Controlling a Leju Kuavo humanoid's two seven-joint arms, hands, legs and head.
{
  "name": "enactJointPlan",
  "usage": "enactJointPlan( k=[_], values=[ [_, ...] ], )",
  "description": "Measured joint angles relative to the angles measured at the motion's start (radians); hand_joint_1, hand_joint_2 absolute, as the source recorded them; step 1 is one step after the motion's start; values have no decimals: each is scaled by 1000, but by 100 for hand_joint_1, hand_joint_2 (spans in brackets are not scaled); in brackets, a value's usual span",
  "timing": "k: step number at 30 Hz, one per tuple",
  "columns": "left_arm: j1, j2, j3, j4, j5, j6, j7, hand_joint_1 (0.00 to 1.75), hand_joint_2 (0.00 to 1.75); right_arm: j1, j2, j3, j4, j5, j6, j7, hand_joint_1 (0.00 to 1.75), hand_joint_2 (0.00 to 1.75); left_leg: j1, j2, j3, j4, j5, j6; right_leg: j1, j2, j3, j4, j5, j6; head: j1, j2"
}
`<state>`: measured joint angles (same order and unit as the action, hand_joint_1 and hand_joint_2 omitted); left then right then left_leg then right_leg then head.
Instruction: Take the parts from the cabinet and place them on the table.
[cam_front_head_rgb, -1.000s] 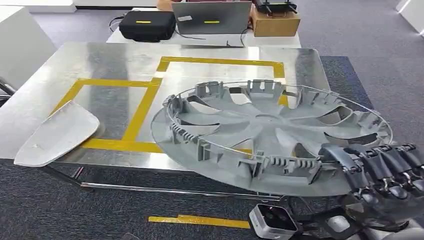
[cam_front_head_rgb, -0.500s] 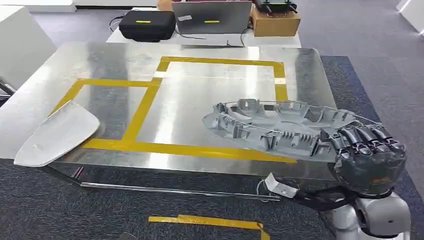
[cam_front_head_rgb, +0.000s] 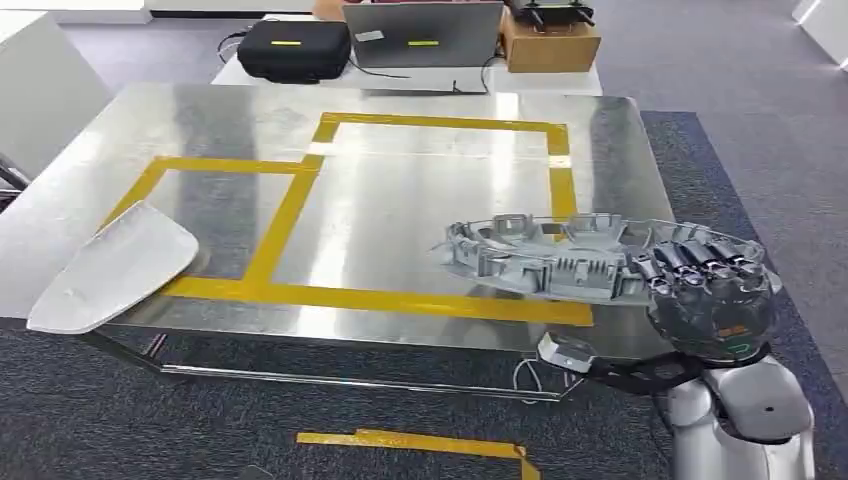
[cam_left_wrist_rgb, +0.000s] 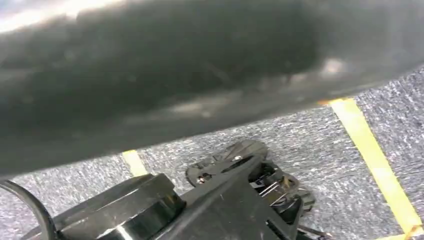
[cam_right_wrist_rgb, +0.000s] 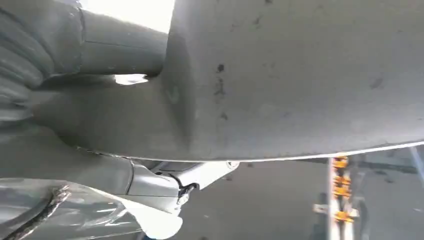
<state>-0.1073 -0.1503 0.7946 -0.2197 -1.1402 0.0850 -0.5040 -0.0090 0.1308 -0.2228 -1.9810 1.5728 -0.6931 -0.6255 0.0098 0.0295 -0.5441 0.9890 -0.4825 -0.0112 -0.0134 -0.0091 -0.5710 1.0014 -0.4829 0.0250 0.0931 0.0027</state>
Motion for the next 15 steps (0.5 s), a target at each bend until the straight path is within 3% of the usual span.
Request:
enactJointPlan(
  k=[7, 15],
  values=[
    [-2, 0, -4, 0, -20, 30, 10, 0, 0, -33, 0, 15, 17, 0, 0, -65, 175, 175, 0, 0, -1, 0, 0, 0, 0, 0, 0, 0, 0, 0, 0, 0],
    [-5, 1, -25, 0, -34, 47, 21, 0, 0, -65, -16, 87, 26, 0, 0, -69, 175, 175, 0, 0, -1, 0, 0, 0, 0, 0, 0, 0, 0, 0, 0, 0]
  ],
)
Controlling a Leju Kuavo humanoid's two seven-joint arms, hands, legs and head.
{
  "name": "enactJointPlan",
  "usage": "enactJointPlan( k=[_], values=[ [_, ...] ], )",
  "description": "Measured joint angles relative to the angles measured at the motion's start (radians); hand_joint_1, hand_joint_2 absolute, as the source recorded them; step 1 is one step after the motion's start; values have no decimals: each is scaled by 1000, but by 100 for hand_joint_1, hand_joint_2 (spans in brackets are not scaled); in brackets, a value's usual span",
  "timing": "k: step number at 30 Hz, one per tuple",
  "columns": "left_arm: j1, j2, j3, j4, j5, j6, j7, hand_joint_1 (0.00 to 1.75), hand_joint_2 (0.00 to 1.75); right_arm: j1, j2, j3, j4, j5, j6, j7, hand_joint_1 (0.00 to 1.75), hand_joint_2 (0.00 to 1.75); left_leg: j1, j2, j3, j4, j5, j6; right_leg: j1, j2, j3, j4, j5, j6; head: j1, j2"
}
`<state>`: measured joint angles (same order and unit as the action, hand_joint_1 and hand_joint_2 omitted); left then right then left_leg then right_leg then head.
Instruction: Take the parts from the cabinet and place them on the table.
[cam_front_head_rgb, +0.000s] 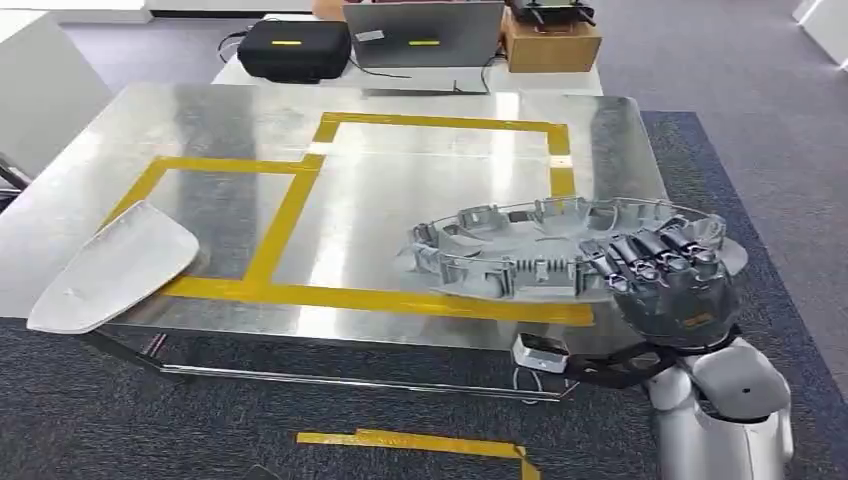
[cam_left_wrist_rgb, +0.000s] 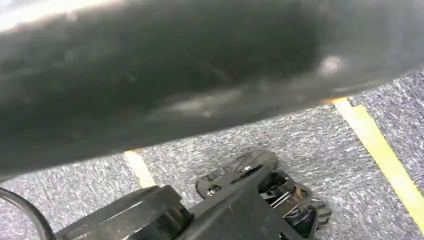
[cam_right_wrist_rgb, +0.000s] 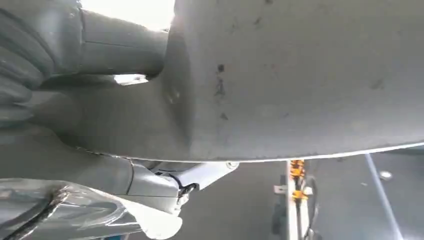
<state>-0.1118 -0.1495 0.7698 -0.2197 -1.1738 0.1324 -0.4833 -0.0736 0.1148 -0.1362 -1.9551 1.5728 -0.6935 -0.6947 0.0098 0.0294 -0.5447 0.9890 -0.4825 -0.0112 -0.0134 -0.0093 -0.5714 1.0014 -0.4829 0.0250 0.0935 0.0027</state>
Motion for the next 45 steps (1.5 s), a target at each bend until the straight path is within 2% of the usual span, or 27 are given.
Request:
enactJointPlan(
  k=[6, 15, 16, 24, 34, 38, 40, 45],
  values=[
    [-1, 0, -3, 0, -4, 2, 0, 0, 0, -11, -27, 31, 9, 0, 0, 0, 175, 175, 0, 0, 0, 0, 0, 0, 0, 0, 0, 0, 0, 0, 0, 0],
    [-1, 2, -8, 0, -8, 15, 6, 0, 0, -8, -112, 15, 72, 0, 0, 0, 175, 175, 0, 0, 0, 1, 0, 0, 0, 0, 0, 0, 0, 0, 0, 0],
    [0, 3, -8, 0, -8, 16, 10, 0, 0, -5, -121, 6, 78, 0, 0, 0, 0, 0, 0, 0, 0, 1, 0, 0, 0, 0, 0, 0, 0, 0, 0, 0],
    [4, 6, -11, 0, -12, 23, 21, 0, 0, 26, -162, -66, 128, -2, -1, 1, 0, 0, 0, 0, 0, 1, -1, 1, 0, 0, 0, 0, 0, 0, 0, 0],
    [4, 9, -18, 0, -7, 30, 28, 0, 0, 36, -163, -117, 172, -2, -1, 3, 0, 0, 0, 0, 0, 1, -1, 1, 0, 0, 0, 0, 0, 0, 0, 0],
    [5, 9, -20, 0, -8, 32, 30, 0, 0, 40, -159, -113, 185, -1, -2, 37, 0, 0, 0, 0, -1, 1, -1, 1, 0, 0, 0, 0, 0, 0, 0, 0],
    [6, 9, -22, 0, -9, 31, 30, 0, 0, 40, -157, -95, 196, -1, -2, 80, 0, 0, 0, 0, -1, 1, -1, 1, 0, 0, 0, 0, 0, 0, 0, 0],
    [6, 9, -21, 1, -39, 20, 34, 0, 0, 26, -159, 10, 272, 1, -2, 311, 0, 0, 0, 0, -1, 1, 0, 1, 0, 0, 0, 0, 0, 0, -1, 0]
  ],
)
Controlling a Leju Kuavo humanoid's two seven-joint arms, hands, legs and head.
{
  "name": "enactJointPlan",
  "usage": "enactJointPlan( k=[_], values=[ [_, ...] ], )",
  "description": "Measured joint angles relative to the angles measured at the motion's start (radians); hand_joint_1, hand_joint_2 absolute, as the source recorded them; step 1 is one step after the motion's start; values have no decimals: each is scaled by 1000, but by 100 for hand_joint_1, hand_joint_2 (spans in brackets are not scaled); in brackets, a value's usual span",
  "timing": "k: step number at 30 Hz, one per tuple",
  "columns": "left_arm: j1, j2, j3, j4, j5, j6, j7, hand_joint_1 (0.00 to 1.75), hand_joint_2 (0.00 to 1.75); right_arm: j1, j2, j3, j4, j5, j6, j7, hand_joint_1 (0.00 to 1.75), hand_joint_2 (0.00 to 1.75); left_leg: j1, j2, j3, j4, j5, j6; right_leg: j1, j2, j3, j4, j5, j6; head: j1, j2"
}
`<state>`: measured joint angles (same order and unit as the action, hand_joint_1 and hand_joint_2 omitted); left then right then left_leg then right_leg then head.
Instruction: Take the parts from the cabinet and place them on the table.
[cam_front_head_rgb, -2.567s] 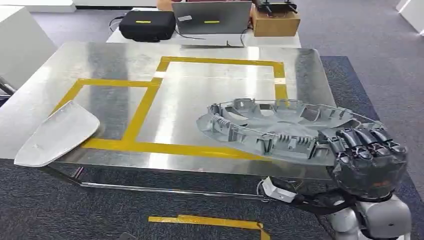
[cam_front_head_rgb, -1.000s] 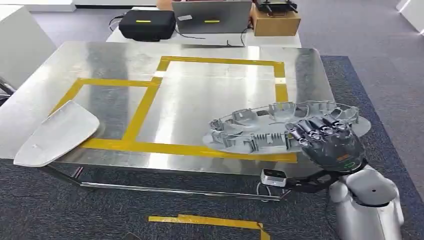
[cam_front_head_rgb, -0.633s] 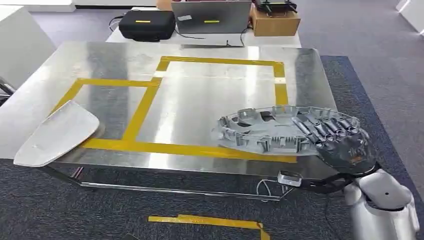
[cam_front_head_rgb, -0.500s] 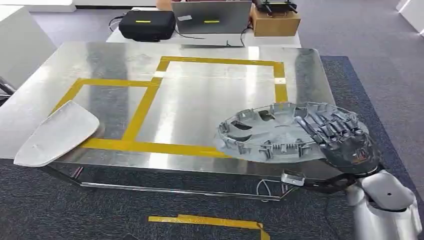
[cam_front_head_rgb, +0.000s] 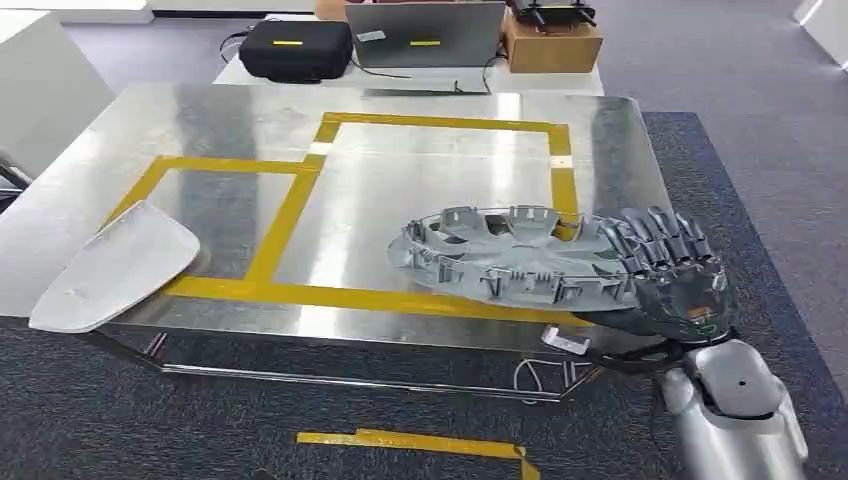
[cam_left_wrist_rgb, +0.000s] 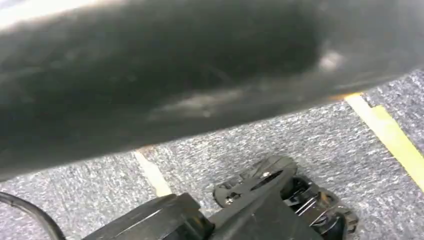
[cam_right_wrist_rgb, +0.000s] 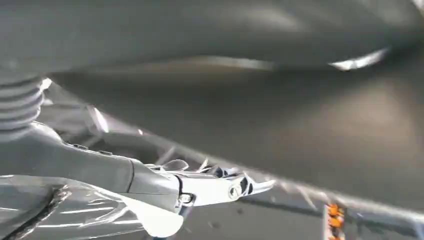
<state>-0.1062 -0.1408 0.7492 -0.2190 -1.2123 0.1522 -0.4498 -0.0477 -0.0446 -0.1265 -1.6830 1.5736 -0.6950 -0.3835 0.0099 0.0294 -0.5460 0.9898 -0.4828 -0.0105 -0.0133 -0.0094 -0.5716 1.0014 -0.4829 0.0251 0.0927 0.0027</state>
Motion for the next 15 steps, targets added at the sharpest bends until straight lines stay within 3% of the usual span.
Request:
enactJointPlan(
  k=[1, 4, 5, 6, 7, 9, 11, 13, 15],
  values=[
    [1, 0, 0, 0, 0, -3, 1, 0, 0, -4, -8, 34, 19, 0, 0, 81, 0, 0, 0, 0, 0, 0, 0, 0, 0, 0, 0, 0, 0, 0, 0, 0],
    [0, 0, 0, 0, -2, -5, 2, 0, 0, -19, -38, 119, 54, 0, 0, 187, 0, 0, 0, 0, 0, 0, 0, 0, 0, 0, 0, 0, 0, 0, 0, 0],
    [0, 0, 0, 0, -4, -5, 2, 0, 0, -30, -49, 150, 73, 0, 0, 255, 0, 0, 0, 0, 0, 0, 0, 0, 0, 0, 0, 0, 0, 0, 0, 0],
    [1, 0, 0, 0, -7, -5, 2, 0, 0, -49, -68, 187, 92, 0, 0, 356, 0, 0, 0, 0, -2, 0, 0, 0, 0, 1, 1, 0, 0, 0, 0, 0],
    [0, 0, 0, 0, -9, -6, 3, 0, 0, -78, -106, 259, 124, 0, 0, 502, 0, 0, 0, 0, -2, 0, 0, 0, 0, 1, 0, 0, 1, 0, 1, 0],
    [-3, 0, 0, 0, -11, -7, 3, 0, 0, -130, -157, 382, 166, -2, 0, 658, 0, 0, 0, 1, 0, 1, 0, 0, 0, 2, 0, 0, 1, 0, 1, 0],
    [-2, 0, 0, 0, -15, -8, 6, 0, 0, -176, -191, 470, 218, 2, 0, 713, 0, 0, 0, 0, 0, 1, 0, 0, 0, 1, 0, 0, 1, 0, 1, 0],
    [-3, 1, 0, 0, -19, -13, 6, 0, 0, -219, -223, 580, 267, 1, 0, 841, 0, 0, 0, 0, 0, 2, 1, 0, 0, 1, 0, 0, 2, 1, 0, 0],
    [-4, 1, 0, 0, -19, -20, 6, 0, 0, -258, -254, 681, 320, -1, 0, 917, 0, 0, 0, 0, 0, 2, 1, 0, 0, 0, 0, 0, 2, 1, 0, 0]
  ],
)
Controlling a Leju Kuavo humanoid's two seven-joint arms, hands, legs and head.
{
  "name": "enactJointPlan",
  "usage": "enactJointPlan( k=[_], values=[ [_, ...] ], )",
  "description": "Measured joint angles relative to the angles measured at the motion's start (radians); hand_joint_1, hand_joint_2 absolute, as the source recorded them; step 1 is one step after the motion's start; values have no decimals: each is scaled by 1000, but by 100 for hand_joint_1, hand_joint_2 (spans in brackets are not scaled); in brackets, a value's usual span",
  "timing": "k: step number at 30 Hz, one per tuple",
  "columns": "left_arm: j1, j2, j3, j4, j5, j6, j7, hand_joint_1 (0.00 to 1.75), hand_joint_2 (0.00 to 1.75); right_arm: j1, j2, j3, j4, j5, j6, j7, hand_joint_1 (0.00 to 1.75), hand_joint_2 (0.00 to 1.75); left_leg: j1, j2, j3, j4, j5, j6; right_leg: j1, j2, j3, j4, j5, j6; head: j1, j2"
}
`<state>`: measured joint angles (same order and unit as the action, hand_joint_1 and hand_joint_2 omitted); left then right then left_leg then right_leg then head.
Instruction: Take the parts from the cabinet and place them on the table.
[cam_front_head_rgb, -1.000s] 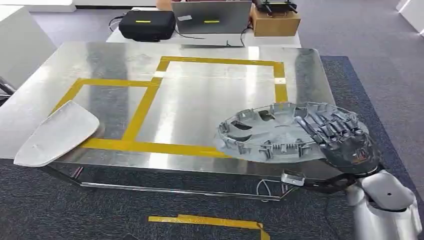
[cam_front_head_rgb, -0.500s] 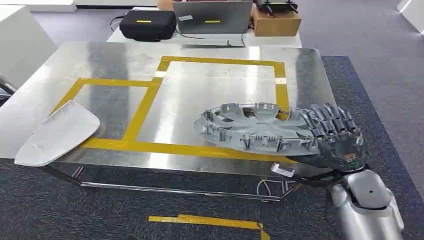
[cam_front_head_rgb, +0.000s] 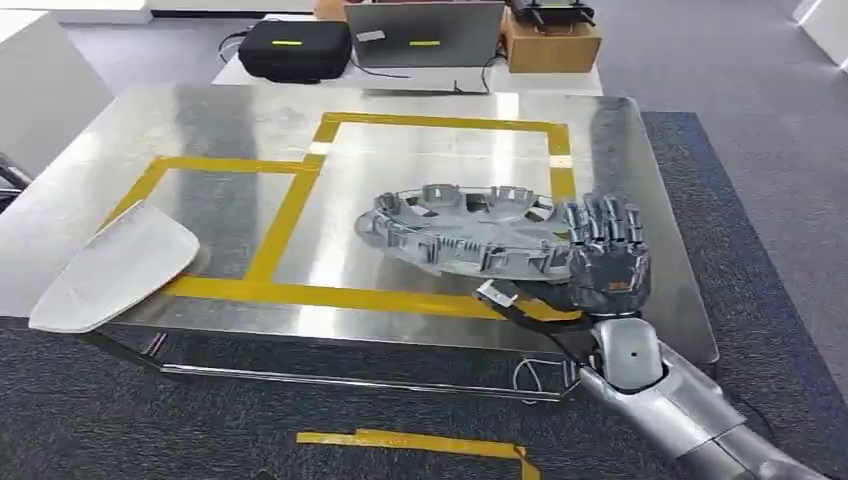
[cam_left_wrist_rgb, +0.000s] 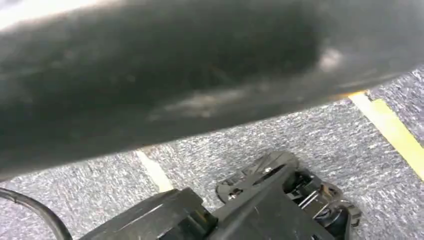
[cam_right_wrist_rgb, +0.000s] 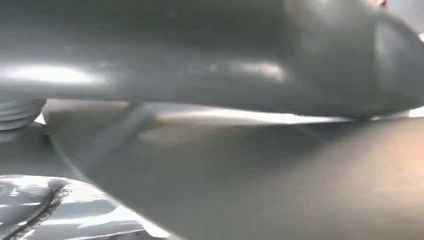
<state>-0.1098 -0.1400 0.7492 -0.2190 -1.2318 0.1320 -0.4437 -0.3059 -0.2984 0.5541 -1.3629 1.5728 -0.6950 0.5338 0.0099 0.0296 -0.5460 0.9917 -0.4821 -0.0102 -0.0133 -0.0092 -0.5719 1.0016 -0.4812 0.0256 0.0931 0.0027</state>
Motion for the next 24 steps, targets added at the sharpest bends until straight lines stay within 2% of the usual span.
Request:
enactJointPlan(
  k=[3, 6, 11, 19, 22, 24],
  values=[
    [0, 2, 0, 0, 0, -2, 0, 0, 0, -24, -22, 71, 71, 0, 0, 22, 0, 0, 0, -1, -1, 0, 0, 0, 0, -1, 0, 0, 0, 0, 0, 0],
    [0, 11, -15, 0, 67, -11, 2, 0, 0, -48, -36, 94, 126, -21, 5, -23, 0, 0, 0, 0, -1, 0, 0, 0, 0, 1, -1, 0, 0, 0, -1, 0],
    [4, 14, -48, 0, 92, 0, 8, 0, 0, -50, -50, 84, 181, -2, 3, -58, 0, 0, 0, 0, -2, 0, 0, 0, 0, 0, -1, 0, 0, 0, 0, 0],
    [9, 21, -56, 1, 94, -3, 8, 0, 0, -37, -86, 43, 236, -2, 3, -57, 0, 0, 0, 0, -2, 0, 0, 0, -1, 0, -1, 0, 0, 0, 0, 0],
    [10, 21, -56, 1, 94, 0, 8, 0, 0, -34, -102, 35, 225, -2, 3, -28, 0, 0, 0, 0, -2, 0, 0, 0, -1, 0, -1, 0, 0, 0, 0, 0],
    [12, 21, -56, 1, 95, 0, 8, 0, 0, -35, -117, 38, 187, -2, 2, 21, 0, 0, 0, 0, -2, 0, 0, 0, -1, 0, -1, 0, 0, 0, 0, 0]
  ],
)
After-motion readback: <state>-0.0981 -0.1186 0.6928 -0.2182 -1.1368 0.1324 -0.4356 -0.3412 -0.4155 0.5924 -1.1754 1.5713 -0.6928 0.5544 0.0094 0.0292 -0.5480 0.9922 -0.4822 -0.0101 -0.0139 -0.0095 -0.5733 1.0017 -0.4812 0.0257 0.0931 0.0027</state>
